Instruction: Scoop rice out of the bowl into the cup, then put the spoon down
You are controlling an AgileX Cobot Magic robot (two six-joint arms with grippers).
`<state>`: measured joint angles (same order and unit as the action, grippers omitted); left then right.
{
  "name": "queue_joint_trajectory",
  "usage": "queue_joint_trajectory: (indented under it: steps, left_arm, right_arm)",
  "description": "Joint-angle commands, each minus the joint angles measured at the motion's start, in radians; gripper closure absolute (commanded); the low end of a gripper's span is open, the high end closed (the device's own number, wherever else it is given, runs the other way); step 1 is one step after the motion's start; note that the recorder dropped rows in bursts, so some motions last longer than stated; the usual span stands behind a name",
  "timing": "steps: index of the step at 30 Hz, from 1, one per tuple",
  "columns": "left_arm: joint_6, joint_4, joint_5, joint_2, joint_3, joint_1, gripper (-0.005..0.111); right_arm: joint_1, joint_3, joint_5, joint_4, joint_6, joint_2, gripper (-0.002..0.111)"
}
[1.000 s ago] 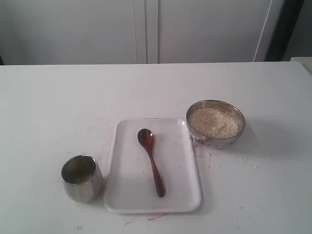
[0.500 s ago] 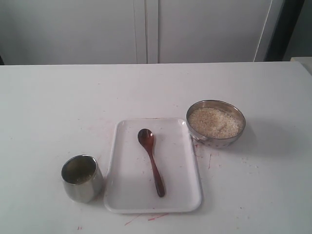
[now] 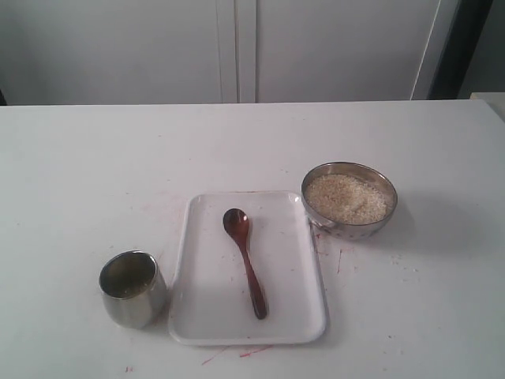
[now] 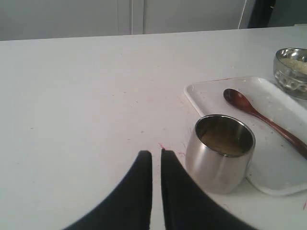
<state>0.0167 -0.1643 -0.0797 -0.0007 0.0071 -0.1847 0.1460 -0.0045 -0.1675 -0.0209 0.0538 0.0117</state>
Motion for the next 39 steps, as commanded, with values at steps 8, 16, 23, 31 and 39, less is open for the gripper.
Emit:
queue_joint_trajectory:
  steps: [8,16,23,31,39]
  left_arm:
    - [0.002,-0.007,0.003,0.001,-0.007,-0.003,0.092]
    - [0.002,-0.007,0.003,0.001,-0.007,-0.003,0.092]
    - [0.002,-0.007,0.003,0.001,-0.007,-0.003,0.092]
    - [0.002,-0.007,0.003,0.001,-0.007,-0.003,0.092]
    - [0.002,-0.007,0.003,0.001,-0.007,-0.003,0.092]
  right_arm:
    - [0.004,0.005,-0.160,-0.009,0.018,-0.003,0.108]
    - [0.004,0.005,-0.159,-0.009,0.018,-0.003,0.108]
    - [0.004,0.005,-0.159,-0.009,0.018,-0.003,0.108]
    - [0.004,0.005,-0.159,-0.009,0.018,-0.003,0.108]
    - [0.004,0.005,-0.159,-0.009,0.018,-0.003,0.108]
